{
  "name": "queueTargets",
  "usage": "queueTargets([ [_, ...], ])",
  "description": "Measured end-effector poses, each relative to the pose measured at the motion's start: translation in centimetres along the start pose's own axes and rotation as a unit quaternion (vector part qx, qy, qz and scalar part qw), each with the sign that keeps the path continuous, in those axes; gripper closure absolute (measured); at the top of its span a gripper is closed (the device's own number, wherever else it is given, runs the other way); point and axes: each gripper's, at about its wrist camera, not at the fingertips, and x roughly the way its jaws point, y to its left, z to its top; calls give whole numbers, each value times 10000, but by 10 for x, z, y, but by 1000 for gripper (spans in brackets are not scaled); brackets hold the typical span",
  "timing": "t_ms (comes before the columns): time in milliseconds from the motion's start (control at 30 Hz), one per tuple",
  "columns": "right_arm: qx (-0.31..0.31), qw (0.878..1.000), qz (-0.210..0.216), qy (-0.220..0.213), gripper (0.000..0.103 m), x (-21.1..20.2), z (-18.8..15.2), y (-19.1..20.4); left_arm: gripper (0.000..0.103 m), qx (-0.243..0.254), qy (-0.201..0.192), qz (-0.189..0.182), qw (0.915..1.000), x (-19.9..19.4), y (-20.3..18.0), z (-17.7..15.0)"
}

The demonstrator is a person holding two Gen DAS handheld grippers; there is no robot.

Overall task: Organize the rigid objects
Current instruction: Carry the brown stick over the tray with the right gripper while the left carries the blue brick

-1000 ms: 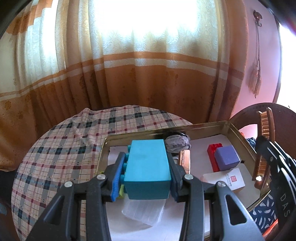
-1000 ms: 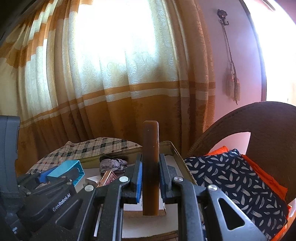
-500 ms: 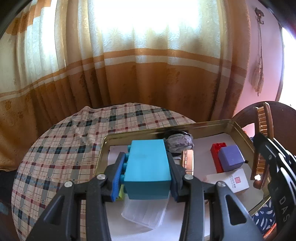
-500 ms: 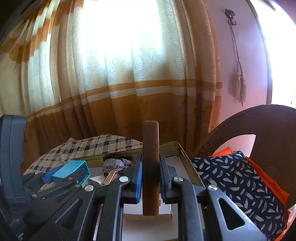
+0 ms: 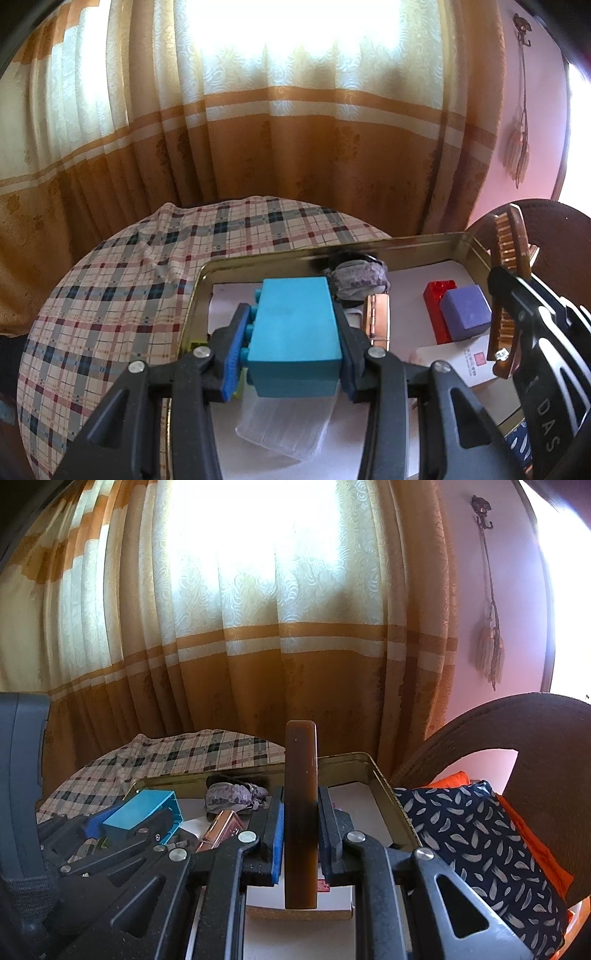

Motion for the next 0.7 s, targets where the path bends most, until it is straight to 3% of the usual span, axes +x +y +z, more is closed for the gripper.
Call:
queueTargets([
  [333, -142, 9998, 72, 112, 85, 6, 6, 3, 62, 86, 9, -39, 10000, 6, -4, 3],
  [700, -239, 9977, 149, 617, 85, 29, 17, -4, 62, 240, 242, -50, 9994, 18, -18, 10],
])
